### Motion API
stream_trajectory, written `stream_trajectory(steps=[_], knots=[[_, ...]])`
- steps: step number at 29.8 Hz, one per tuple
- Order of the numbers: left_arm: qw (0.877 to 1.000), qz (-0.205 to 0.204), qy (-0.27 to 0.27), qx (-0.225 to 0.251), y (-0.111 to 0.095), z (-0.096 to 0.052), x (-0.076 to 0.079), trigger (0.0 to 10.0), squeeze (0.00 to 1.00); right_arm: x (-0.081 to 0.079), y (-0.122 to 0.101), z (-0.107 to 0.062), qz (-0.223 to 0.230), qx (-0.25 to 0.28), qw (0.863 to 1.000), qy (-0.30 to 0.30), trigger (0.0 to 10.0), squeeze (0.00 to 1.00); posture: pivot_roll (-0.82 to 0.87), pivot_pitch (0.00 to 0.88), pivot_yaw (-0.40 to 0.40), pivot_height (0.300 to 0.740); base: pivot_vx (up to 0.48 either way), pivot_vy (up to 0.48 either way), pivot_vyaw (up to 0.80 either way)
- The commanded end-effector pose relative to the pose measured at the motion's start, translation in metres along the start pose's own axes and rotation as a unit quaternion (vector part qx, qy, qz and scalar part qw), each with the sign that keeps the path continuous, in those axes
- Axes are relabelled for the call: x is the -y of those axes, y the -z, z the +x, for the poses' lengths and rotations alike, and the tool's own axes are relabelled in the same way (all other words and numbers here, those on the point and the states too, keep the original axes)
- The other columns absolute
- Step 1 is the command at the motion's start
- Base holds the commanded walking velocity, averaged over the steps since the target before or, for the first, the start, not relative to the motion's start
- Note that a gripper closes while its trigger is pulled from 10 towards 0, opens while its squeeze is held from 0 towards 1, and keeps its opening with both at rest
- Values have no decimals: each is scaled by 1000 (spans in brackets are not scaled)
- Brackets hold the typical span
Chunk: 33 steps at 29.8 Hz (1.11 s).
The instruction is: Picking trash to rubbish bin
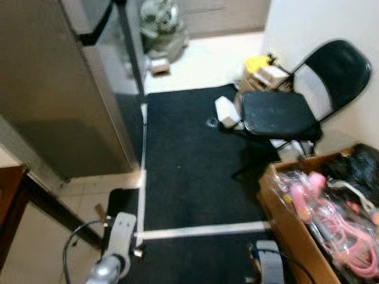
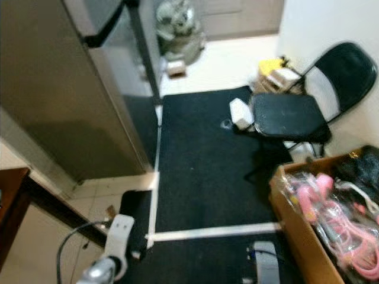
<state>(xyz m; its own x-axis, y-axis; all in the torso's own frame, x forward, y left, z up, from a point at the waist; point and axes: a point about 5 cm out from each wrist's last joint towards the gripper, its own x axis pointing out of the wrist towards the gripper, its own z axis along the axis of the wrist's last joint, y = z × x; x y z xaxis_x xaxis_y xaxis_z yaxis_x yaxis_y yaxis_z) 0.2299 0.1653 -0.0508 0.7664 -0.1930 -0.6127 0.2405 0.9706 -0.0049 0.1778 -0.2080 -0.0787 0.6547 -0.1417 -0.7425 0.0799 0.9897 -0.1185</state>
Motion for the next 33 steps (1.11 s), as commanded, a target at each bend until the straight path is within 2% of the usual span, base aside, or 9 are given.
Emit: stream_trajectory(steps=[1, 28, 33], knots=[[1000, 4, 0, -11, 4, -1, 0, 10000, 0, -2, 14, -3, -2, -24, 1000, -4, 10000, 0, 34, 155, 48, 740, 0, 0, 800], [1000, -5, -16, -22, 8, -2, -5, 10000, 0, -1, 13, -2, -7, -33, 999, -8, 10000, 0, 39, 151, 44, 740, 0, 0, 800], [999, -15, -34, -20, 8, -4, -9, 10000, 0, -1, 14, -2, -8, -35, 999, -9, 10000, 0, 41, 153, 40, 740, 0, 0, 800]])
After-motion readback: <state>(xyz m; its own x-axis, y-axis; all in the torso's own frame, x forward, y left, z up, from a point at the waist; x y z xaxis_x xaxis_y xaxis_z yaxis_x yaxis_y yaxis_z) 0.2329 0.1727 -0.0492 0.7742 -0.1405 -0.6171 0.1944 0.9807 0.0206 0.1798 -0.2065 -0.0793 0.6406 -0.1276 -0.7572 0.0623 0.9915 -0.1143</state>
